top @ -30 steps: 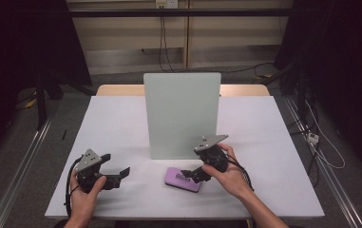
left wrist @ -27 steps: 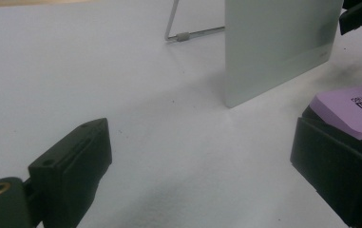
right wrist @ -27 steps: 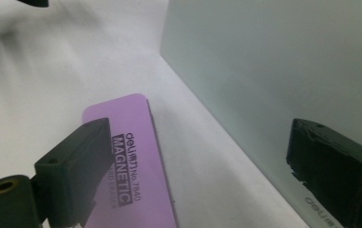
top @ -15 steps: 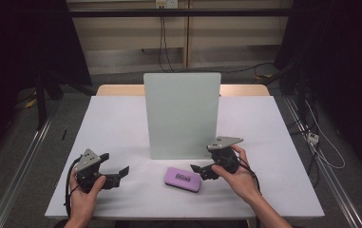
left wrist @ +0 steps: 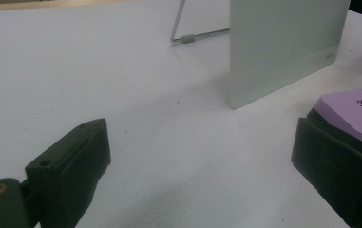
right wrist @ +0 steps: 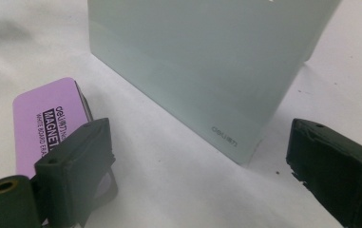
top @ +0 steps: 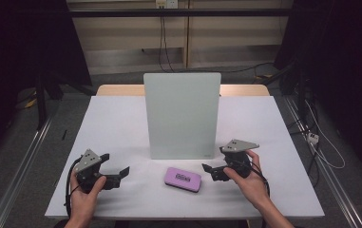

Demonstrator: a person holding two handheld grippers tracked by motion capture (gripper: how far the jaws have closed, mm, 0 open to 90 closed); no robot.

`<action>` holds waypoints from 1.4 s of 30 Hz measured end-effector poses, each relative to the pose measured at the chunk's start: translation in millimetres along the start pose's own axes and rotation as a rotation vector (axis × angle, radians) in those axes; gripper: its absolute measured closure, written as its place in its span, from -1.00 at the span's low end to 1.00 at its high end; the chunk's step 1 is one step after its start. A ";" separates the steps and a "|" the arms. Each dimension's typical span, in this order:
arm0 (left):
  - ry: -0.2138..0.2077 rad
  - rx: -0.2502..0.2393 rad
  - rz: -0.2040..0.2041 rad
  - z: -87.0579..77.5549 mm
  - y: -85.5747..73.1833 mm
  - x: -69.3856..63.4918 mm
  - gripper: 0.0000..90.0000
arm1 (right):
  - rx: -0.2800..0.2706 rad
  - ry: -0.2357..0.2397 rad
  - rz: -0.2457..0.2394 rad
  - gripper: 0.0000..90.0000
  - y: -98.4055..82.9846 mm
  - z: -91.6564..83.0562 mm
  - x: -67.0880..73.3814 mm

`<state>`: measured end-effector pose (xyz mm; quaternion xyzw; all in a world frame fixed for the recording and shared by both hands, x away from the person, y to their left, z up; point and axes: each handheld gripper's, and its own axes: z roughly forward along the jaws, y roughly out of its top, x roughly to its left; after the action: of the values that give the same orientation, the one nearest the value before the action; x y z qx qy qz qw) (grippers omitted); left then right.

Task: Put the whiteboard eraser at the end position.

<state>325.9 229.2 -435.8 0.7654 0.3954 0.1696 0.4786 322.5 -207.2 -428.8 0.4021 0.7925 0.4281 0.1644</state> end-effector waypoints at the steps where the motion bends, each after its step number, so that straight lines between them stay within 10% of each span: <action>1: 0.002 0.001 0.000 0.0 0.0 0.1 -0.87 | -0.005 -0.010 0.005 -0.83 -1.2 -1.7 -0.6; 26: 0.017 -0.003 -0.008 0.2 -0.3 -0.6 -0.87 | -0.050 -0.183 0.117 -0.82 -45.2 -47.6 -25.4; 42: 0.016 -0.022 -0.023 -3.7 -0.7 1.4 -0.87 | -0.050 -0.208 0.148 -0.82 -65.7 -61.5 -34.2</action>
<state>324.1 232.7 -434.7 0.7540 0.4064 0.1747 0.4857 273.9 -287.8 -449.3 0.4974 0.7284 0.4148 0.2235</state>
